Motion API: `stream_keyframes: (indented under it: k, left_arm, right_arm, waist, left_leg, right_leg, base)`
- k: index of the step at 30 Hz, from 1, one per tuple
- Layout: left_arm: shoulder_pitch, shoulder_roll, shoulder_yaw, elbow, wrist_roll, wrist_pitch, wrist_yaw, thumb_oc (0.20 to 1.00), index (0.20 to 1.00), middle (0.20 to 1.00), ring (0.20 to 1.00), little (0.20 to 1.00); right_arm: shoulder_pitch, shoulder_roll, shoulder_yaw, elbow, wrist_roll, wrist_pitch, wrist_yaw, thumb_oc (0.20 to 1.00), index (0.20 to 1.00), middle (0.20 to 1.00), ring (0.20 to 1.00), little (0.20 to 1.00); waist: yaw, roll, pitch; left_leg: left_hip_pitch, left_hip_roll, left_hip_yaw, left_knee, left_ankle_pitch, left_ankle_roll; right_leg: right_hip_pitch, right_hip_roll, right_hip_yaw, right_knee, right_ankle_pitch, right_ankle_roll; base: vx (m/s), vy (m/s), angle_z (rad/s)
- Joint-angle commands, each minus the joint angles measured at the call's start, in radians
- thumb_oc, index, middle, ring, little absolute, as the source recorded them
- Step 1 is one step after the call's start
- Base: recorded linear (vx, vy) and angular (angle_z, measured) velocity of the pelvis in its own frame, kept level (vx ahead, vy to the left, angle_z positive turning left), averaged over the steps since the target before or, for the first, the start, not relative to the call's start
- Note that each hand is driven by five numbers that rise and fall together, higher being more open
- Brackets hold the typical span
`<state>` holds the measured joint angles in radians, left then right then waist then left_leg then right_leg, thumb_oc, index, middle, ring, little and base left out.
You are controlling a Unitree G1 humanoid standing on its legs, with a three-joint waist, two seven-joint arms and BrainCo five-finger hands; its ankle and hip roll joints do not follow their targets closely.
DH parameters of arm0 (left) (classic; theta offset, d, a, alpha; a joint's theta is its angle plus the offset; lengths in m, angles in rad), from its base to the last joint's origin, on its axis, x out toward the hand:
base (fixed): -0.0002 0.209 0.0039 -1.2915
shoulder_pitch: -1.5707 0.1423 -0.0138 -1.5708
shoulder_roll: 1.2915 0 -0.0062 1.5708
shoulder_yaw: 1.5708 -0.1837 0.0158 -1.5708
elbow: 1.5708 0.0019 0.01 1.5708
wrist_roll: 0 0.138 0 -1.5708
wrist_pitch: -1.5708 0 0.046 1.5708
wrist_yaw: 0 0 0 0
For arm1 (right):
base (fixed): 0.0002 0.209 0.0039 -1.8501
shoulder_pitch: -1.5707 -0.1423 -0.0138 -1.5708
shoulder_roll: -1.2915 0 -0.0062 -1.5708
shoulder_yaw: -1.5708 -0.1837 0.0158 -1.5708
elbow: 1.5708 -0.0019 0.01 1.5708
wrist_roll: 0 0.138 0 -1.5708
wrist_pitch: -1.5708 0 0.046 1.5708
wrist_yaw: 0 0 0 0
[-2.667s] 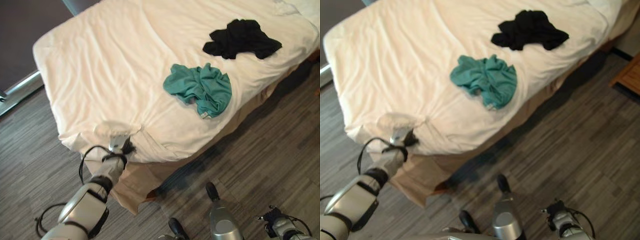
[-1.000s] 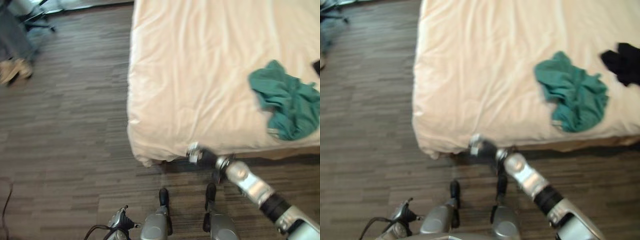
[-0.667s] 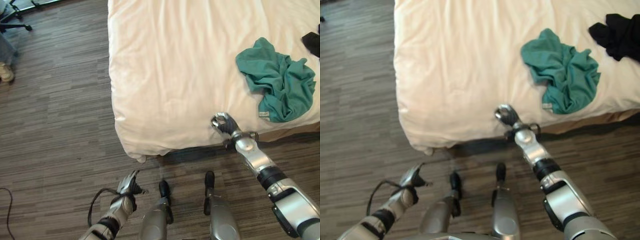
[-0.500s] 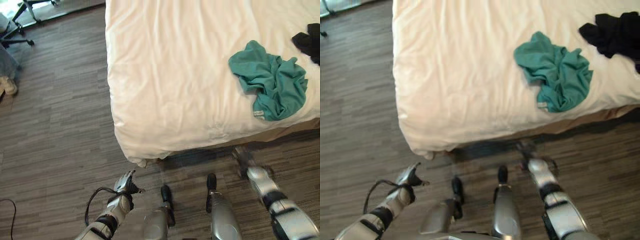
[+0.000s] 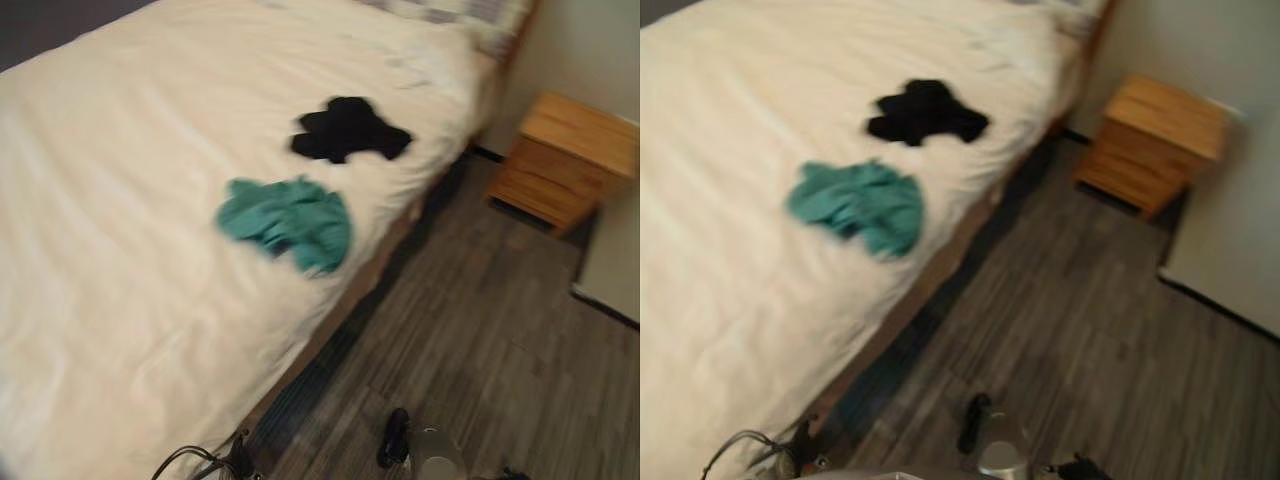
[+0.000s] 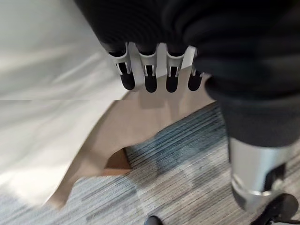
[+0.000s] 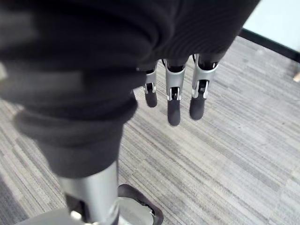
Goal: Tidy up the quilt and then pick up the clothes from the bed and put them into the laundry hamper.
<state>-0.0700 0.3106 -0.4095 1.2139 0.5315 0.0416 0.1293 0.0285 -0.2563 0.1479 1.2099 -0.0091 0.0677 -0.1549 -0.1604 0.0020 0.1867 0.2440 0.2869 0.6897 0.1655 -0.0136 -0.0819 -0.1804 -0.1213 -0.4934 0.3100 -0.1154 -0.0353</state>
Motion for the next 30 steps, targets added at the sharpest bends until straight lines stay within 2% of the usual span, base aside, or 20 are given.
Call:
stream_keyframes:
  k: [1,2,3,5,8,9,11,13,14,15,17,18,19,20,23,25,26,27,28,30]
  left_arm:
    - [-0.051,0.019,-0.01,-0.026,0.002,-0.011,0.029,1.0,1.0,1.0,1.0,1.0]
    - [-0.06,0.011,-0.01,-0.031,-0.026,-0.013,0.041,1.0,1.0,1.0,1.0,1.0]
    - [-0.064,0.001,-0.007,-0.031,-0.052,-0.017,0.056,1.0,1.0,1.0,1.0,1.0]
    - [-0.08,-0.015,-0.01,-0.032,-0.072,-0.015,0.076,1.0,1.0,1.0,1.0,1.0]
    - [-0.095,-0.034,-0.006,-0.039,-0.098,-0.026,0.086,1.0,1.0,1.0,1.0,1.0]
    - [-0.095,-0.034,-0.006,-0.039,-0.098,-0.026,0.086,1.0,1.0,1.0,1.0,1.0]
    - [-0.101,-0.043,-0.002,-0.035,-0.101,-0.029,0.09,1.0,1.0,1.0,1.0,1.0]
    - [-0.103,-0.055,-0.008,-0.03,-0.092,-0.026,0.084,1.0,1.0,1.0,1.0,1.0]
    - [-0.095,-0.058,-0.015,-0.024,-0.075,-0.017,0.074,1.0,1.0,1.0,1.0,1.0]
    - [-0.091,-0.056,-0.013,-0.025,-0.074,-0.016,0.069,1.0,1.0,1.0,1.0,1.0]
    - [-0.092,-0.05,-0.02,-0.035,-0.068,-0.012,0.06,1.0,1.0,1.0,1.0,1.0]
    - [-0.097,-0.041,-0.027,-0.037,-0.059,-0.008,0.055,1.0,1.0,1.0,1.0,1.0]
    - [-0.103,-0.036,-0.035,-0.039,-0.052,-0.004,0.056,1.0,1.0,1.0,1.0,1.0]
    - [-0.104,-0.029,-0.052,-0.033,-0.014,-0.005,0.051,1.0,1.0,1.0,1.0,1.0]
    - [-0.122,-0.005,-0.087,-0.018,0.071,-0.009,0.034,1.0,1.0,1.0,1.0,1.0]
    - [-0.136,0.007,-0.084,-0.016,0.073,-0.012,0.027,1.0,1.0,1.0,1.0,1.0]
    - [-0.14,0.014,-0.077,-0.012,0.069,-0.008,0.03,1.0,1.0,1.0,1.0,1.0]
    - [-0.13,0.02,-0.074,0.001,0.076,-0.008,0.023,1.0,1.0,1.0,1.0,1.0]
    - [-0.13,0.019,-0.074,0.001,0.076,-0.008,0.023,1.0,1.0,1.0,1.0,1.0]
    - [-0.102,0.018,-0.079,0.01,0.11,-0.006,0.011,1.0,1.0,1.0,1.0,1.0]
  right_arm:
    - [-0.101,-0.065,0.104,-0.021,-0.083,-0.007,0.006,1.0,1.0,1.0,1.0,1.0]
    - [-0.12,-0.061,0.129,-0.039,-0.092,-0.009,0.004,1.0,1.0,1.0,1.0,1.0]
    - [-0.136,-0.053,0.164,-0.048,-0.106,-0.009,0.002,1.0,1.0,1.0,1.0,1.0]
    - [-0.167,-0.042,0.204,-0.064,-0.121,-0.008,0.005,1.0,1.0,1.0,1.0,1.0]
    - [-0.197,-0.033,0.247,-0.079,-0.135,-0.014,0.014,1.0,1.0,1.0,1.0,1.0]
    - [-0.198,-0.032,0.247,-0.079,-0.135,-0.014,0.014,1.0,1.0,1.0,1.0,1.0]
    - [-0.204,-0.03,0.251,-0.083,-0.139,-0.018,0.017,1.0,1.0,1.0,1.0,1.0]
    - [-0.197,-0.038,0.227,-0.077,-0.131,-0.02,0.015,1.0,1.0,1.0,1.0,1.0]
    - [-0.147,-0.033,0.183,-0.054,-0.118,-0.02,0.006,1.0,1.0,1.0,1.0,1.0]
    - [-0.137,-0.034,0.167,-0.045,-0.117,-0.017,0.002,1.0,1.0,1.0,1.0,1.0]
    - [-0.126,-0.041,0.129,-0.026,-0.11,-0.008,-0.003,1.0,1.0,1.0,1.0,1.0]
    - [-0.126,-0.041,0.11,-0.019,-0.092,-0.006,-0.006,1.0,1.0,1.0,1.0,1.0]
    - [-0.132,-0.043,0.099,-0.021,-0.077,-0.01,-0.011,1.0,1.0,1.0,1.0,1.0]
    - [-0.124,-0.044,0.084,-0.016,-0.053,-0.017,-0.012,1.0,1.0,1.0,1.0,1.0]
    - [-0.079,-0.048,0.066,-0.019,-0.002,-0.032,-0.013,1.0,1.0,1.0,1.0,1.0]
    - [-0.063,-0.048,0.066,-0.017,-0.012,-0.025,-0.016,1.0,1.0,1.0,1.0,1.0]
    - [-0.066,-0.044,0.07,-0.011,-0.029,-0.019,-0.016,1.0,1.0,1.0,1.0,1.0]
    - [-0.071,-0.042,0.084,0.008,-0.068,-0.008,-0.017,1.0,1.0,1.0,1.0,1.0]
    - [-0.071,-0.042,0.084,0.008,-0.068,-0.008,-0.017,1.0,1.0,1.0,1.0,1.0]
    - [-0.056,-0.048,0.081,0.02,-0.072,-0.007,-0.015,1.0,1.0,1.0,1.0,1.0]
  waist:
    - [0.1,-0.056,0.065]
    - [0.127,-0.076,0.071]
    - [0.159,-0.087,0.075]
    - [0.178,-0.091,0.086]
    - [0.209,-0.073,0.072]
    - [0.211,-0.075,0.071]
    - [0.201,-0.051,0.059]
    - [0.194,-0.037,0.055]
    - [0.18,-0.03,0.027]
    - [0.174,-0.031,0.024]
    - [0.154,-0.026,0.043]
    - [0.133,-0.015,0.064]
    - [0.117,0.003,0.078]
    - [0.089,0.015,0.088]
    - [0.026,0.02,0.094]
    - [0.016,0.013,0.089]
    - [0.007,0.022,0.086]
    - [0.016,0.026,0.074]
    - [0.012,0.028,0.076]
    - [-0.004,0.034,0.052]
  left_leg:
    - [-0.22,-0.012,-0.297,0.364,0.028,-0.04]
    - [-0.317,-0.102,-0.426,0.426,0.002,0.006]
    - [-0.355,-0.176,-0.55,0.438,-0.031,0.021]
    - [-0.383,-0.207,-0.652,0.442,-0.065,0.03]
    - [-0.408,-0.301,-0.781,0.215,-0.12,0.029]
    - [-0.406,-0.303,-0.779,0.207,-0.114,0.029]
    - [-0.415,-0.288,-0.806,0.025,-0.06,0.017]
    - [-0.417,-0.224,-0.706,-0.086,0.008,0.01]
    - [-0.406,-0.207,-0.618,-0.127,0.022,0.03]
    - [-0.394,-0.234,-0.618,-0.114,0.01,0.045]
    - [-0.344,-0.267,-0.595,-0.109,-0.02,0.066]
    - [-0.297,-0.267,-0.593,-0.125,-0.025,0.075]
    - [-0.264,-0.258,-0.606,-0.152,-0.023,0.081]
    - [-0.21,-0.27,-0.635,-0.196,-0.029,0.086]
    - [-0.129,-0.309,-0.699,-0.24,-0.063,0.084]
    - [-0.079,-0.332,-0.692,-0.249,-0.109,0.069]
    - [-0.053,-0.322,-0.678,-0.247,-0.138,0.058]
    - [-0.006,-0.323,-0.629,-0.224,-0.179,0.043]
    - [-0.005,-0.321,-0.633,-0.223,-0.181,0.042]
    - [-0.007,-0.31,-0.624,-0.068,-0.151,0.018]
  right_leg:
    - [0.128,0.085,0.234,-0.223,-0.055,0.09]
    - [0.123,0.088,0.291,-0.242,-0.025,0.085]
    - [0.133,0.098,0.368,-0.248,-0.022,0.092]
    - [0.158,0.094,0.46,-0.267,-0.023,0.105]
    - [0.2,0.104,0.596,-0.301,-0.028,0.127]
    - [0.198,0.102,0.597,-0.302,-0.026,0.128]
    - [0.221,0.114,0.652,-0.315,-0.04,0.14]
    - [0.261,0.093,0.665,-0.333,-0.068,0.148]
    - [0.307,0.076,0.653,-0.267,-0.117,0.148]
    - [0.295,0.066,0.641,-0.184,-0.115,0.161]
    - [0.193,0.036,0.607,0.09,-0.005,0.229]
    - [0.107,0.043,0.61,0.221,0.061,0.234]
    - [0.02,0.087,0.618,0.306,0.075,0.221]
    - [-0.024,0.131,0.632,0.302,0.033,0.206]
    - [-0.073,0.228,0.679,0.06,-0.005,0.186]
    - [-0.119,0.181,0.617,-0.143,0.039,0.2]
    - [-0.12,0.141,0.5,-0.232,0.058,0.205]
    - [-0.134,0.086,0.291,-0.255,0.061,0.195]
    - [-0.131,0.086,0.286,-0.254,0.059,0.195]
    - [-0.069,0.106,0.271,-0.262,0.067,0.15]
  base:
    - [0.13,-0.204,-2.14]
    - [0.12,-0.085,-2.95]
    - [0.14,0.002,-3.1]
    - [0.24,0.107,-2.18]
    - [0.32,0.181,-1.34]
    - [0.29,0.15,-1.18]
    - [0.35,0.224,-1.33]
    - [0.58,0.367,-0.97]
    - [0.78,0.446,-0.57]
    - [0.74,0.408,-0.06]
    - [0.38,0.207,-0.23]
    - [0.36,0.183,-0.42]
    - [0.44,0.2,-0.22]
    - [0.48,0.167,0.17]
    - [0.52,0.086,0.74]
    - [0.59,0.028,0.94]
    - [0.76,0.0,0.69]
    - [0.56,-0.005,0.62]
    - [0.55,-0.019,0.21]
    - [0.52,-0.03,-0.12]
